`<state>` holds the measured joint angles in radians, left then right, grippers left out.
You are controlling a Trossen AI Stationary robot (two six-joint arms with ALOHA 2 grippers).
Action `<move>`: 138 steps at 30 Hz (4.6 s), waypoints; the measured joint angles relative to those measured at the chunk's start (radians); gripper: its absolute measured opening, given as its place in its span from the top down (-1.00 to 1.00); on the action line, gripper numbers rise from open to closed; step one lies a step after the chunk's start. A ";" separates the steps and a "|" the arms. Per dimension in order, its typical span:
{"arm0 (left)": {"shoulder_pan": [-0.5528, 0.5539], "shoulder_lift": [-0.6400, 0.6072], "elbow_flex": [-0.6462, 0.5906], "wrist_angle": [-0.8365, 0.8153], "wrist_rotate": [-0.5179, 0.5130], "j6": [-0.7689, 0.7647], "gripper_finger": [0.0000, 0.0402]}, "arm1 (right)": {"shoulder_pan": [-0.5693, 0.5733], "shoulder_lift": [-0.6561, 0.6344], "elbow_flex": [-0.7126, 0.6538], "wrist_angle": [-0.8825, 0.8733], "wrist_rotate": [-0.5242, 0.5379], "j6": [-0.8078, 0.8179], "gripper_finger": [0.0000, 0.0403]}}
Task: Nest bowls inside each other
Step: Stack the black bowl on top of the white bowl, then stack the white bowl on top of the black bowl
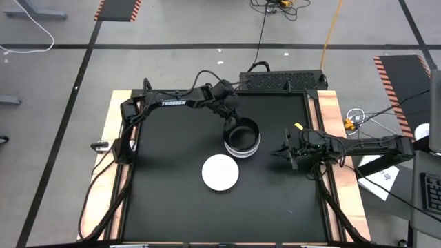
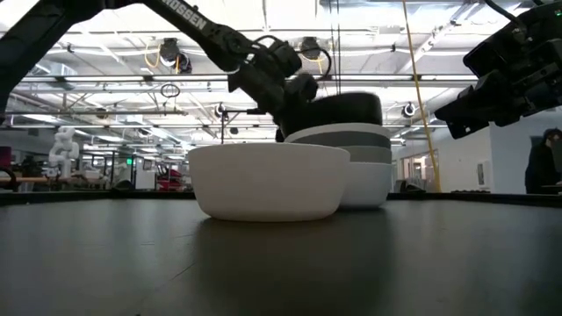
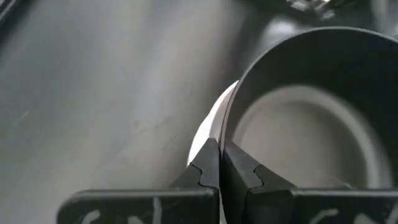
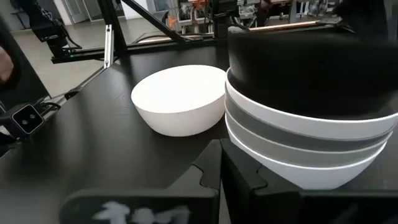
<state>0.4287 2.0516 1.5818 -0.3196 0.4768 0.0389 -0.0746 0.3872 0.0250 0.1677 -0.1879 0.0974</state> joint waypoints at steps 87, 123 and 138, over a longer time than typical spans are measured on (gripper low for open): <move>-0.057 -1.117 -1.220 1.030 0.102 -0.121 0.53 | 0.072 0.002 -0.011 0.089 0.004 0.026 1.00; -0.185 -1.604 -1.572 0.763 -0.087 -0.192 1.00 | 0.078 0.024 -0.011 0.163 0.006 0.112 1.00; -0.235 -1.603 -1.572 0.766 -0.081 -0.179 0.99 | 0.213 0.390 0.138 0.422 0.012 0.057 1.00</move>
<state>0.1932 0.4484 0.0093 0.4461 0.3958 -0.1406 0.1387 0.7776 0.1632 0.5898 -0.1757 0.1545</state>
